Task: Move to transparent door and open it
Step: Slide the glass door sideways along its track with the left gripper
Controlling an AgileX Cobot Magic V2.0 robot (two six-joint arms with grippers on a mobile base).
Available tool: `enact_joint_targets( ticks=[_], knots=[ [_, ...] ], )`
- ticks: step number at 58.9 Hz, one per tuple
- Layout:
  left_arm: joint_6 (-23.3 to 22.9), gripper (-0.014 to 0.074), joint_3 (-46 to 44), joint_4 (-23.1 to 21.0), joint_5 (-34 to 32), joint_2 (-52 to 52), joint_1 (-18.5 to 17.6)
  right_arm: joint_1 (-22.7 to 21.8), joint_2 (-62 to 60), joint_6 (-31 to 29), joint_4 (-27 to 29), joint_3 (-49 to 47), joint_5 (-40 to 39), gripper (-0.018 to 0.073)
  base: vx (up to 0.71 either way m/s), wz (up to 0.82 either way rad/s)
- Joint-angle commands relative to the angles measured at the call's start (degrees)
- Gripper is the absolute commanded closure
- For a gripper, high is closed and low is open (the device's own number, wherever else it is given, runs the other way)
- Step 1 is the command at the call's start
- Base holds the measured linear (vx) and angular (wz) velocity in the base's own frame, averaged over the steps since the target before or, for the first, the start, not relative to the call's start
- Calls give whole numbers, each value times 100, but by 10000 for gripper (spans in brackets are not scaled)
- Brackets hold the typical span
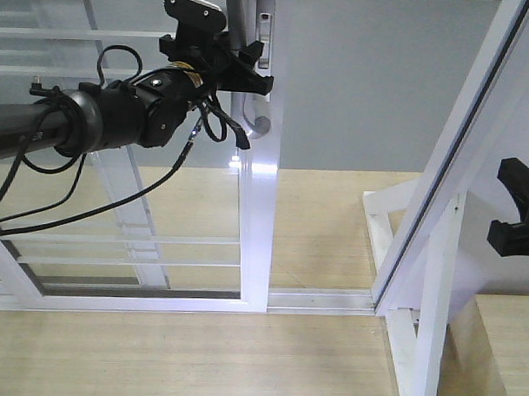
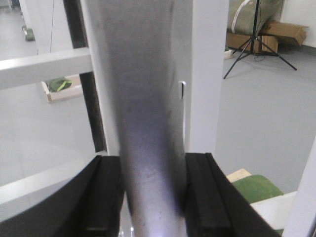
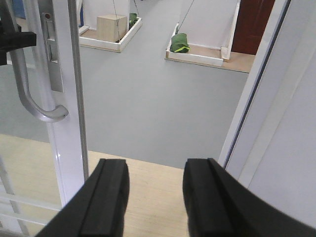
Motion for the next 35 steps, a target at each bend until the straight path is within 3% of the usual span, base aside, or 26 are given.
enact_joint_targets(
  ticks=[1,8,35],
  knots=[
    [-2,216,-199,-562,-24,-541,189,-39,-25,-51,-59,-166,-429,215,0,0],
    [-2,214,-199,-707,439,-674,367,-39,-25,-51,-59,-166,-429,215,0,0],
    [-2,214,525,-701,408,-1204,1023,-39,-25,-56,-81,-166,-429,215,0,0]
  ],
)
